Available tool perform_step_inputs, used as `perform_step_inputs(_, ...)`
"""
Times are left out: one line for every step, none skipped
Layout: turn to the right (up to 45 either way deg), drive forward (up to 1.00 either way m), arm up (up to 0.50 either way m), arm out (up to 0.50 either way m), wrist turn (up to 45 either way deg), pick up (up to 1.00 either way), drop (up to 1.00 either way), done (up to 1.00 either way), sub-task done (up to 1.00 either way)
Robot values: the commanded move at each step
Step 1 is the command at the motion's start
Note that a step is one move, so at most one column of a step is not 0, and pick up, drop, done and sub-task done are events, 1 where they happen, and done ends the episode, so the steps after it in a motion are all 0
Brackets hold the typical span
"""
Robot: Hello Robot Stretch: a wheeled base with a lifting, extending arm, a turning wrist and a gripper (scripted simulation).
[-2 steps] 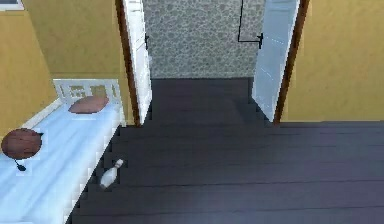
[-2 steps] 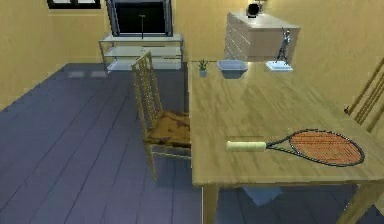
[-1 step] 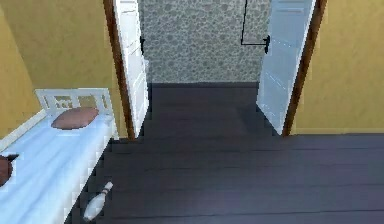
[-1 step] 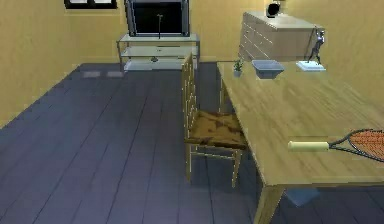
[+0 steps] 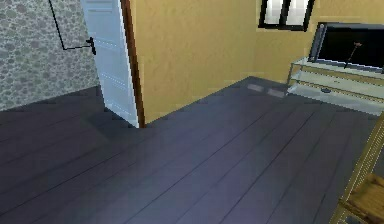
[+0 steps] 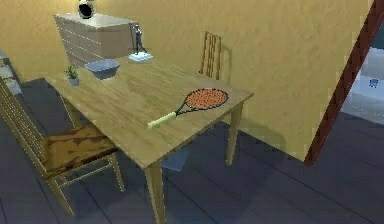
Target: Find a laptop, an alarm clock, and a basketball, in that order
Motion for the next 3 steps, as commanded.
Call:
perform_step_inputs(9.0,0.00,0.00,0.00,0.0,0.00,0.00,0.00,0.00)
perform_step_inputs(0.0,1.00,0.00,0.00,0.0,0.00,0.00,0.00,0.00)
perform_step_inputs(-3.0,0.00,0.00,0.00,0.0,0.00,0.00,0.00,0.00)
